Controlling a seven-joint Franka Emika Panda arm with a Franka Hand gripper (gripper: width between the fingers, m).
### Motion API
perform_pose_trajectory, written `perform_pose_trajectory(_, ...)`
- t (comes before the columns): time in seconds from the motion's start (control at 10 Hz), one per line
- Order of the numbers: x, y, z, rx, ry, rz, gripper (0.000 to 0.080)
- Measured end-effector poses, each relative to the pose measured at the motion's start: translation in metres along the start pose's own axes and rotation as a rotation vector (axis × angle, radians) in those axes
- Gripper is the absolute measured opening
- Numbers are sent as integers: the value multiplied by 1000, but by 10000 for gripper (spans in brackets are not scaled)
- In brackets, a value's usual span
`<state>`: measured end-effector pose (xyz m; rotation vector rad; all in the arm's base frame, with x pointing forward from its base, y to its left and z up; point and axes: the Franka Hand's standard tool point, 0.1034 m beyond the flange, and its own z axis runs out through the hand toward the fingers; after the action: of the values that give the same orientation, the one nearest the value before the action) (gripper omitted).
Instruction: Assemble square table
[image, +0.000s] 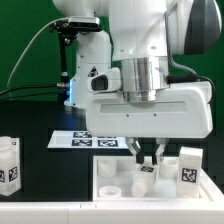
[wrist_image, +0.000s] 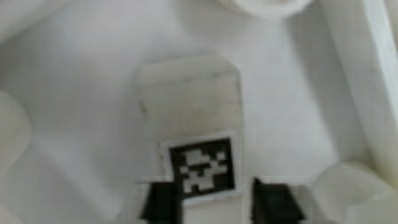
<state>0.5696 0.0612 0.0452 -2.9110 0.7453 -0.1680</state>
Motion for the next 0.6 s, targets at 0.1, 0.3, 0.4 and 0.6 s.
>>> perform_pose_trajectory(0.1, 1, -1, -1, -7, 11, -65, 327)
perform_pose_trajectory(0.3, 0, -2, 6, -25, -1, -156, 462)
perform_pose_trajectory(0.4, 3, 2, 8, -27, -11, -176, 603)
perform_pose_trajectory(0.6, 7, 10, 13, -30, -3, -162, 635)
